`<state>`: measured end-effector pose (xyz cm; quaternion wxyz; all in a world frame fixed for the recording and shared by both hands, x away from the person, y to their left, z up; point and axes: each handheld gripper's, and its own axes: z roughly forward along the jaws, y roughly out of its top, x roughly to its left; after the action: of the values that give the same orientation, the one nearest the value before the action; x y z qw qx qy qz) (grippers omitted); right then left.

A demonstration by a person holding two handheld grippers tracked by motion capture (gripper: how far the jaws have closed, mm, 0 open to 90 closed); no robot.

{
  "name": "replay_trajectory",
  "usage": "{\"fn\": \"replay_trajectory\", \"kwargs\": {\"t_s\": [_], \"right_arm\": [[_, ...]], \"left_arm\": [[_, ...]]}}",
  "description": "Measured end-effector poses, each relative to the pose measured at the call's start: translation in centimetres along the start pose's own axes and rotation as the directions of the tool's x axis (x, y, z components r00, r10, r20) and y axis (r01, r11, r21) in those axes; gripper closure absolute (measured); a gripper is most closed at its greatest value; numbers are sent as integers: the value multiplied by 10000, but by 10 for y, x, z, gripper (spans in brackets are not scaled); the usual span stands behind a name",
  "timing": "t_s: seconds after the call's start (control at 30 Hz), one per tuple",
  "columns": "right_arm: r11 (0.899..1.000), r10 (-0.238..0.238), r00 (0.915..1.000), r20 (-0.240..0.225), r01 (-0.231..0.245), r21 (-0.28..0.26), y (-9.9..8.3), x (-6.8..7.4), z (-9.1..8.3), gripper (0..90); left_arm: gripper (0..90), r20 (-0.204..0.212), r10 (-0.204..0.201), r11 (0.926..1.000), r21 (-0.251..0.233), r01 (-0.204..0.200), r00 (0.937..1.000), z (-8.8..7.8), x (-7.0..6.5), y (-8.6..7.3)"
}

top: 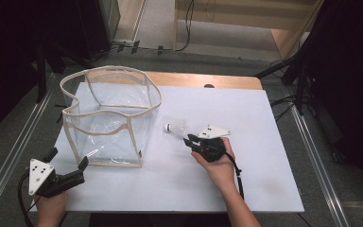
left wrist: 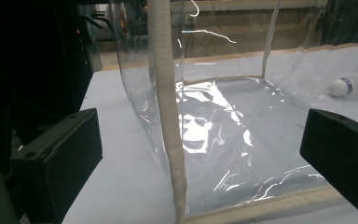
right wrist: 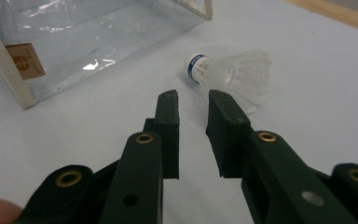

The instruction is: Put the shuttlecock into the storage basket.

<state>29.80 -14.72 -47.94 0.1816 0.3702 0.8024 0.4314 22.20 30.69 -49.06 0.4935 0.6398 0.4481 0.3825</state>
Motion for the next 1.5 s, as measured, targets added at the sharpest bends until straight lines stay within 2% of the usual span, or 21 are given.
{"fn": "replay_trajectory", "kwargs": {"t_s": [0.13,0.27,0.43,0.6,0.7,0.77,0.87,0.97,1.0,1.13,1.17,1.23,1.27,1.3,1.33,1.37,1.4,1.5], "right_arm": [[9990,190,9998,-53,-187,399,0,1,18,756],[9972,202,9997,149,-213,720,-3,1,31,873],[9969,87,10000,18,-88,780,-1,2,37,875],[9945,364,9990,272,-389,972,3,-4,48,875],[9935,484,9985,270,-509,1014,5,-5,51,875],[9955,446,9990,59,-450,838,8,-3,52,875],[9967,199,9998,11,-199,785,16,4,57,874],[9974,-230,9997,41,226,685,26,10,63,867],[9974,-230,9997,41,226,685,26,10,63,867],[9975,-318,9993,200,305,642,47,9,72,873],[9968,-356,9991,212,339,719,51,8,75,866],[9954,-437,9984,358,405,871,57,7,82,771],[9954,-437,9984,358,405,871,57,7,82,771],[9913,-544,9984,119,526,1208,61,3,88,736],[9913,-544,9984,119,526,1208,61,3,88,736],[9884,-584,9983,-42,585,1399,62,2,91,712],[9790,-814,9967,-65,812,1870,62,0,96,682],[9748,-1089,9940,-21,1072,1954,61,2,99,654]], "left_arm": [[0,36,5,10000,3,-5,10000,0,0,0],[0,39,8,10000,4,-8,10000,0,0,0],[0,36,59,10000,0,-59,10000,0,0,0],[0,35,29,10000,0,-29,10000,0,0,0],[0,48,78,10000,-10,-78,10000,0,0,0],[0,36,61,10000,-5,-61,10000,0,0,0],[0,35,42,10000,-9,-42,10000,0,0,0],[0,49,12,10000,-9,-12,10000,0,1,0],[0,49,12,10000,-9,-12,10000,0,1,0],[0,72,14,10000,-8,-14,10000,0,1,0],[0,74,16,10000,-8,-16,10000,0,1,0],[0,82,-6,10000,-9,6,10000,0,1,0],[0,82,-6,10000,-9,6,10000,0,1,0],[0,97,-44,10000,-29,45,9999,0,1,0],[0,97,-44,10000,-29,45,9999,0,1,0],[0,108,-51,10000,-34,52,9999,0,1,0],[0,112,-58,10000,-34,59,9999,0,2,0],[0,117,-51,10000,-25,51,9999,0,2,0]]}}
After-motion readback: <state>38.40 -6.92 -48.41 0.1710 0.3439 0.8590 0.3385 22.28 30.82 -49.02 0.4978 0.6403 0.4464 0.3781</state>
